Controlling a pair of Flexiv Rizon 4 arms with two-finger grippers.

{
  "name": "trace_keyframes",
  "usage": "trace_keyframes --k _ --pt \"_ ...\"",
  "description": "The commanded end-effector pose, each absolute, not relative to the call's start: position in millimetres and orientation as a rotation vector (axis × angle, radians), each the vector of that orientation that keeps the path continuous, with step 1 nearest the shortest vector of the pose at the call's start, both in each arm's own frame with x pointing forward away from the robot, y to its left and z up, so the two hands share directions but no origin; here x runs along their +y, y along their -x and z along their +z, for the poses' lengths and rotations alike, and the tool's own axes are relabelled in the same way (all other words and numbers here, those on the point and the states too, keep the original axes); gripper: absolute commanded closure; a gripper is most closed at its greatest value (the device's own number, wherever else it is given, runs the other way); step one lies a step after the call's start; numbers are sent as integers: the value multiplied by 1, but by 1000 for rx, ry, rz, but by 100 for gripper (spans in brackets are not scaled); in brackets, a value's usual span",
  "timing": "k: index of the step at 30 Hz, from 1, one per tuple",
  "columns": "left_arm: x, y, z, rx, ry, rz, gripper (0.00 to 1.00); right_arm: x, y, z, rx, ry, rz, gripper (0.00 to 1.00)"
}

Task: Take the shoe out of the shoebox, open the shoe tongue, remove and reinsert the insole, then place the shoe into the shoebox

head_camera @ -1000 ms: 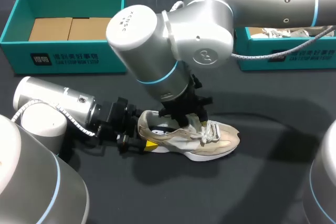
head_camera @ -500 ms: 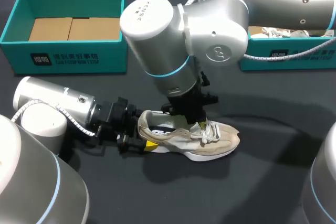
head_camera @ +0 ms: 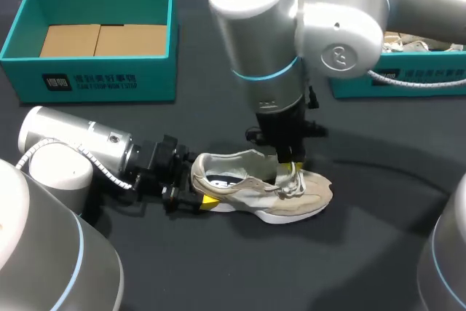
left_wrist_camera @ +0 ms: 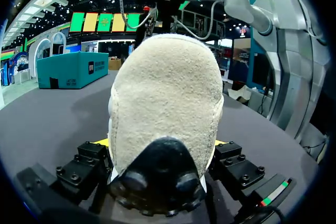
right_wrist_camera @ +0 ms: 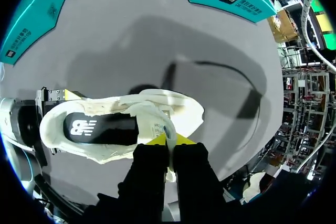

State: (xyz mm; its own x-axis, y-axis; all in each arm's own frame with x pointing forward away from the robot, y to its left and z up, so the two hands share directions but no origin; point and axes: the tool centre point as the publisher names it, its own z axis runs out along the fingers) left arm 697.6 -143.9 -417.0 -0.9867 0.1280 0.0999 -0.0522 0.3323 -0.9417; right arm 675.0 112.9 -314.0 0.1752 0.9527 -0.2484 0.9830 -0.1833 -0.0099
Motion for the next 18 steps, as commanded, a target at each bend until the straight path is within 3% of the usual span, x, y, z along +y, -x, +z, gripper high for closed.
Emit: trace_keyframes --k 1,18 --pt "-145 -698 -419 -2436 69 1727 100 107 -667 -314 997 -2760 -149 100" --pt "-145 -698 -419 -2436 69 1727 100 92 -661 -324 1100 -2805 -116 100"
